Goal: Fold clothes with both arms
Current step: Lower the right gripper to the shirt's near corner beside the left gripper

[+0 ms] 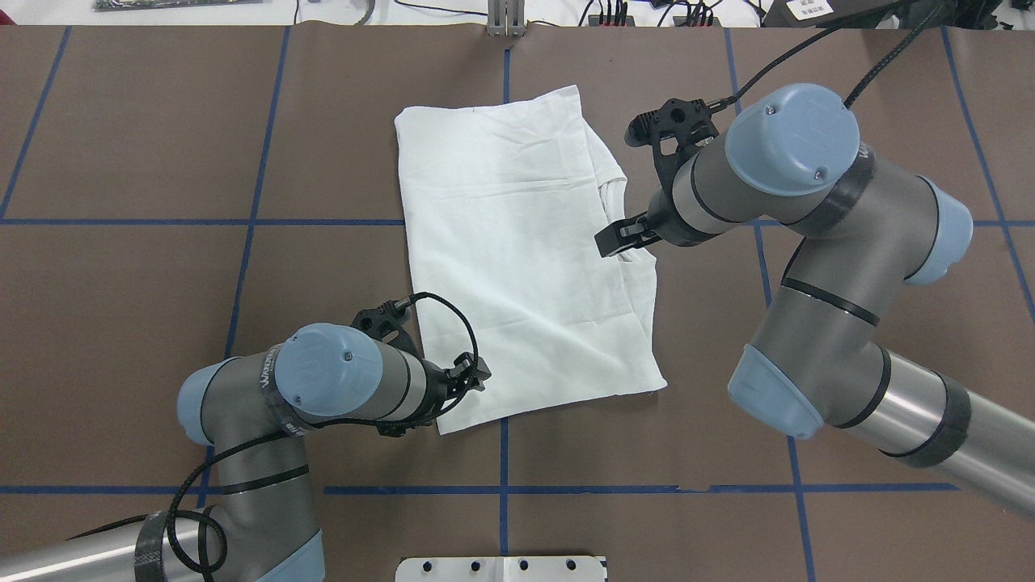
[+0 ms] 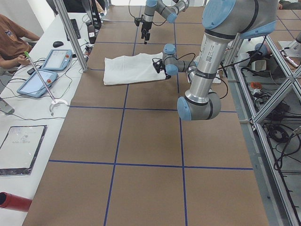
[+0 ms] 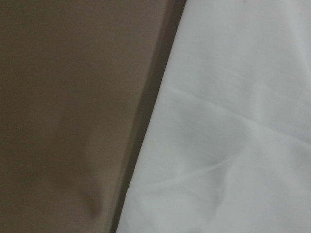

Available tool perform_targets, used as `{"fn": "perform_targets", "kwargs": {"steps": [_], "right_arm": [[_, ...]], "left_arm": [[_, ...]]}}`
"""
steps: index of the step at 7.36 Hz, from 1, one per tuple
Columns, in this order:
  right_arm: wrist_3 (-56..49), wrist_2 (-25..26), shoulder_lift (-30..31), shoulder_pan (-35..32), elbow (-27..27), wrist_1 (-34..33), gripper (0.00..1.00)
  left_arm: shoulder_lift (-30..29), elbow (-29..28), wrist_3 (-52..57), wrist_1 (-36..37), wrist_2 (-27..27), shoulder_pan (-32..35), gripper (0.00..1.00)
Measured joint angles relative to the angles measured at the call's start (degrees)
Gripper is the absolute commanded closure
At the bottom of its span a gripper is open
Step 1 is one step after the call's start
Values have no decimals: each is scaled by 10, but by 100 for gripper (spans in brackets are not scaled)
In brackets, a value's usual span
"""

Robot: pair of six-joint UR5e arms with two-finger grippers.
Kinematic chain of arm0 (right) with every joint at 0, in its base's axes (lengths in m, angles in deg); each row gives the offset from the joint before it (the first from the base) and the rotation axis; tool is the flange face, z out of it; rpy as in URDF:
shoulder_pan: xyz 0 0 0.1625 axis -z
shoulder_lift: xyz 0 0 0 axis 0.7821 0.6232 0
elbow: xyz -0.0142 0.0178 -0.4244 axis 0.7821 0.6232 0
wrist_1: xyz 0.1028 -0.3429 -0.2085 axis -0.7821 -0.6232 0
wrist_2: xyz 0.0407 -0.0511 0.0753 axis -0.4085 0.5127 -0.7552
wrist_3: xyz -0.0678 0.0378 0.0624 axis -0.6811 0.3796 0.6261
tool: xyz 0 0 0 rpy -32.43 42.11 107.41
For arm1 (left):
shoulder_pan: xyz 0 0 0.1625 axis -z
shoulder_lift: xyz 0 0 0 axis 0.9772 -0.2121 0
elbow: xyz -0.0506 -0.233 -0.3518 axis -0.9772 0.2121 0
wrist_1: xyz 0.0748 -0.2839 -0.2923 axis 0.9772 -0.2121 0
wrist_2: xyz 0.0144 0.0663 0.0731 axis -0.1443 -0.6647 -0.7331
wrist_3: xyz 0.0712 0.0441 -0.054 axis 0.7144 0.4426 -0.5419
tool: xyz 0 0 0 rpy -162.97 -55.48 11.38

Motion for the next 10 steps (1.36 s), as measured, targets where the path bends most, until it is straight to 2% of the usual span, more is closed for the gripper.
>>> {"fn": "perform_targets", "kwargs": {"steps": [4,6,9,10], "right_arm": [[2,0,0,0,-1,1,0],[2,0,0,0,-1,1,0],[2,0,1,0,-1,1,0],[2,0,1,0,-1,1,0]], "left_arm": [[-2,5,-6,32,3,-13,27],[-7,2,-10,33,8,-13,48],[-10,2,-11,34,9,-13,63],[-10,2,-11,34,9,-13,85]]}}
